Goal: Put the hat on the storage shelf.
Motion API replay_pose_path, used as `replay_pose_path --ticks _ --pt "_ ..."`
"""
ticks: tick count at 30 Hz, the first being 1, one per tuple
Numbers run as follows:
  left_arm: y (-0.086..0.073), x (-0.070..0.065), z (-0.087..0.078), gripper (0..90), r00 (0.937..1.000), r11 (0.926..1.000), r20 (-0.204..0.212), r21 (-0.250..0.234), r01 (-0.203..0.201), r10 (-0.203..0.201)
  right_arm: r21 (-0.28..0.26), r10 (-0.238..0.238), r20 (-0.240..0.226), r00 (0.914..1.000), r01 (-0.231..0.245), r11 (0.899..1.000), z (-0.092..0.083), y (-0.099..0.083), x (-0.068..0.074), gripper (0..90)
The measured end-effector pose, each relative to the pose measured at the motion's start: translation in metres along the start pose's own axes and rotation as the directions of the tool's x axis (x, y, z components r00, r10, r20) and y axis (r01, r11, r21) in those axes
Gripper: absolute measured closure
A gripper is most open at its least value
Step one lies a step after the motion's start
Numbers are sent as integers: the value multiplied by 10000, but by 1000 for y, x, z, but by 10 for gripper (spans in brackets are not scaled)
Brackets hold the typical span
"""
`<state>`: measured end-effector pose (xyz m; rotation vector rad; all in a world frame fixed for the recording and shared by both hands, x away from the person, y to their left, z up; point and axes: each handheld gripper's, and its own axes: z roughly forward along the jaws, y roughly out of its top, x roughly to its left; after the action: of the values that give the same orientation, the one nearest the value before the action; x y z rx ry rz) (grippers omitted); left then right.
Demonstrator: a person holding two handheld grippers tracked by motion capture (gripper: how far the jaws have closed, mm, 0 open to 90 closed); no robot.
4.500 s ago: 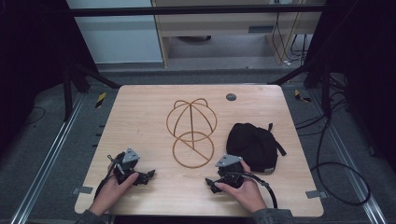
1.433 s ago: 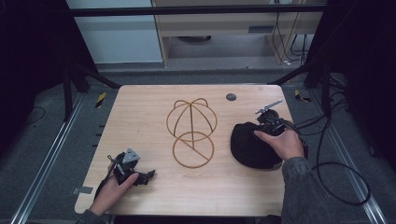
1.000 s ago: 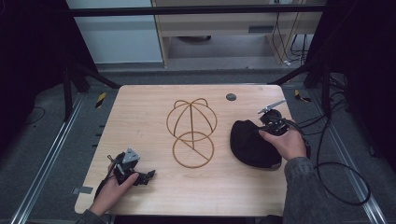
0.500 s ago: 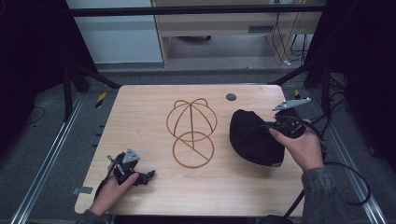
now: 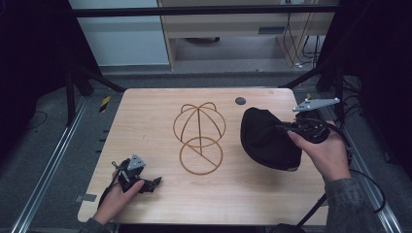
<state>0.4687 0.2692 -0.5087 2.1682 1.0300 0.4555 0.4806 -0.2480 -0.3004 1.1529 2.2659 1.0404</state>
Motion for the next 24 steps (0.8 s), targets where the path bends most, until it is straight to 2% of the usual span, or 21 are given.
replay_pose_path --ticks 13,24 --pt "0 0 0 0 10000 10000 0 -1 1 -1 -403 -10 -64 10000 7 9992 -20 10 3 783" --pt "0 0 0 0 10000 10000 -2 -2 1 -1 -1226 -106 -166 9998 85 9924 -41 28 12 783"
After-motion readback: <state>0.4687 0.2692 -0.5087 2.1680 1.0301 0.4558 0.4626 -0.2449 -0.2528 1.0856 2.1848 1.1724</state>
